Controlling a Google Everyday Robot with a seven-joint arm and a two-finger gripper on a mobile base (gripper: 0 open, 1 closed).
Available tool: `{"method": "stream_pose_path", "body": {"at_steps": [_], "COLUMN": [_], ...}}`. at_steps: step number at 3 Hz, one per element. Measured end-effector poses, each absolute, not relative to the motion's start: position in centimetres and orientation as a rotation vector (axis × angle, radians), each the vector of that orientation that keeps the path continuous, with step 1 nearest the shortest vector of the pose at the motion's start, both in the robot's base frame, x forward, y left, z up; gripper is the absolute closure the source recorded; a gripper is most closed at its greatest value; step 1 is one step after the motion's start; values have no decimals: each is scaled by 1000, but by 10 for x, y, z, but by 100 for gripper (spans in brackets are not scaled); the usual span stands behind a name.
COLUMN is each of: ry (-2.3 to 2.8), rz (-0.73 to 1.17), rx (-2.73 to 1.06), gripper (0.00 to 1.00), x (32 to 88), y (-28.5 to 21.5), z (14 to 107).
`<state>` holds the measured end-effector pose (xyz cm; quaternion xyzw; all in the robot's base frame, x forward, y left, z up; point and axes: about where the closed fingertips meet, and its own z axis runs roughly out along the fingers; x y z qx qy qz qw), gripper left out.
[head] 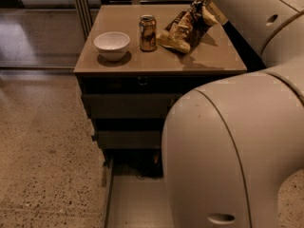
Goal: Pick brown chip bag from bottom drawer and place on counter
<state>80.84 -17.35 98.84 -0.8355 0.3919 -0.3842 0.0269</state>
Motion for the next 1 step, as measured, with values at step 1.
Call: {"method": "stream_pose_path", "body": {"at_steps": [1], "ry": [1208], "rz": [-1184], "rx": [-2579], "gripper": [0], "x": [808], "y": [-173], "z": [989]}}
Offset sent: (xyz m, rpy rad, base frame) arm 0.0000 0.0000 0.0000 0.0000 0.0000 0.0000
